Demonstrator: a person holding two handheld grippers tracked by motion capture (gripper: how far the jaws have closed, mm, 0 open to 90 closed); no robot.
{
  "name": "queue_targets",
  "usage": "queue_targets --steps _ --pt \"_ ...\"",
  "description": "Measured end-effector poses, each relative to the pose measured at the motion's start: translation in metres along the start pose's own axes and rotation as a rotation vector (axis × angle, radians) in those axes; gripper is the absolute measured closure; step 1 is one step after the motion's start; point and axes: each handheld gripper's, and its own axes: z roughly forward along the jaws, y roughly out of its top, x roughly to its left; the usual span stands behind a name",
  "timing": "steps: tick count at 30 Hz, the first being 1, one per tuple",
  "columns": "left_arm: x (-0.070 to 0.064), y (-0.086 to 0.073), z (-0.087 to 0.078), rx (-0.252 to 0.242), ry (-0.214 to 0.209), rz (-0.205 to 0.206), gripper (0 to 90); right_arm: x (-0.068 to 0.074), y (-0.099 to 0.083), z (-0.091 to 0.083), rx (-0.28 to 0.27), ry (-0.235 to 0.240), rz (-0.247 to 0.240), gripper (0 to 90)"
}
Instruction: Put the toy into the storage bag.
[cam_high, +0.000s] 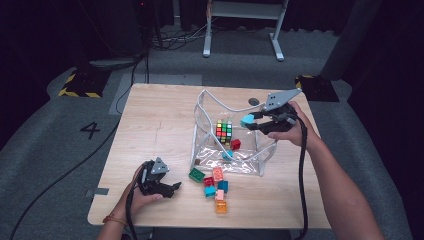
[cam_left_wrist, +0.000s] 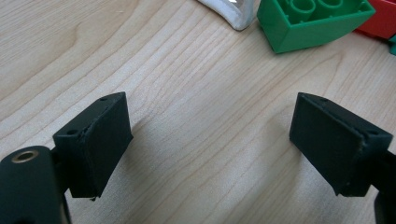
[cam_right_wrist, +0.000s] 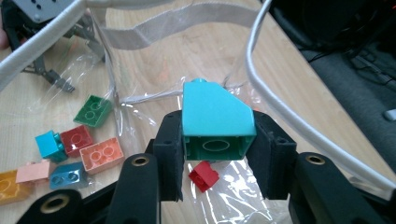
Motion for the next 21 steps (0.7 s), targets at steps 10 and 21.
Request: queue_targets --steps 10,21 --pt "0.0 0.0 0.0 0.0 0.004 0.007 13.2 -0.001 0.006 0.022 0.13 0.029 -0.047 59.0" --pt "0.0 0.0 0.0 0.0 0.003 0.007 13.2 -0.01 0.006 0.038 0.313 0.011 -0.061 59.0"
